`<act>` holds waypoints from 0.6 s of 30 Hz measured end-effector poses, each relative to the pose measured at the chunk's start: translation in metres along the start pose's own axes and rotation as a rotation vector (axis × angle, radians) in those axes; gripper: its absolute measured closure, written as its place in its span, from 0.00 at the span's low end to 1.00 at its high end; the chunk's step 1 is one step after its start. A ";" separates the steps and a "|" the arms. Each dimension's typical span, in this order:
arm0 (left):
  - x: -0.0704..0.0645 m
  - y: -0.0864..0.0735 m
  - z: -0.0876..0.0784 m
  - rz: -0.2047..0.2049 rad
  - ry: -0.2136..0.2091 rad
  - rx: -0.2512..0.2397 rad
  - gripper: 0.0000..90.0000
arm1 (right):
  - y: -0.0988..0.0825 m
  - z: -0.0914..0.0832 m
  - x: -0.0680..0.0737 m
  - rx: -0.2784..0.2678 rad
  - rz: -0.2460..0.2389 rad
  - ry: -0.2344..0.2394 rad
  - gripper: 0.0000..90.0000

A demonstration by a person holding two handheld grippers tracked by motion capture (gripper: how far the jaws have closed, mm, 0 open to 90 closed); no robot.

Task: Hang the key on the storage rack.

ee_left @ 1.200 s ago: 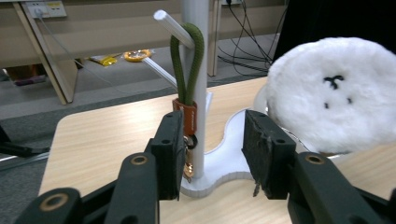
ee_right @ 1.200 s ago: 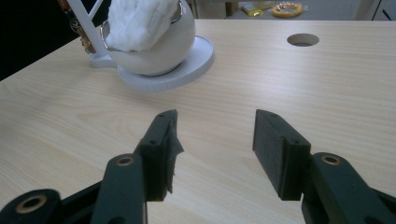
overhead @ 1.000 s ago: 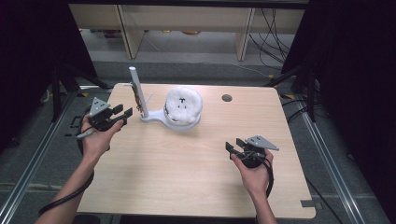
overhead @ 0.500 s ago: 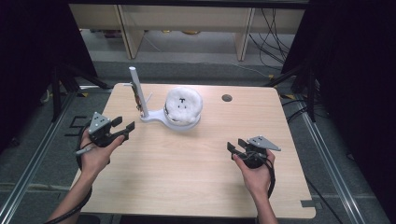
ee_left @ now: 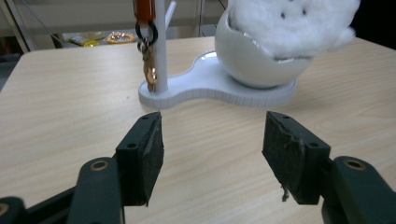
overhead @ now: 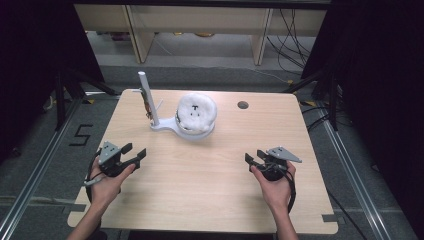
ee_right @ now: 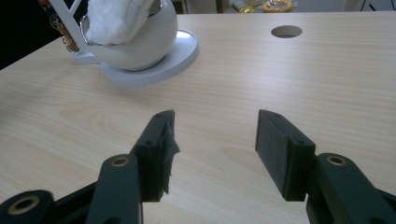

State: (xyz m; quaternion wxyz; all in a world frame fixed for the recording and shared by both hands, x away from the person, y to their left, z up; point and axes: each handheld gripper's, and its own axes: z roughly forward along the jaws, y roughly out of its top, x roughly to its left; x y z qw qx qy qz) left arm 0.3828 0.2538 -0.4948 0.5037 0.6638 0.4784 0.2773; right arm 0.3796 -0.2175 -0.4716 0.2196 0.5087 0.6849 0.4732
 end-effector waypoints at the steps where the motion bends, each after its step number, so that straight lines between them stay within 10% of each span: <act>1: 0.000 -0.005 0.001 -0.001 0.000 0.006 0.41 | -0.001 -0.001 0.003 0.020 0.044 -0.002 0.53; 3: -0.001 -0.015 0.004 0.007 0.001 0.011 0.40 | -0.003 0.002 -0.002 0.009 -0.010 0.001 0.53; 18: -0.005 -0.027 0.009 0.027 -0.005 0.009 0.38 | -0.016 0.008 -0.009 0.057 0.007 -0.013 0.51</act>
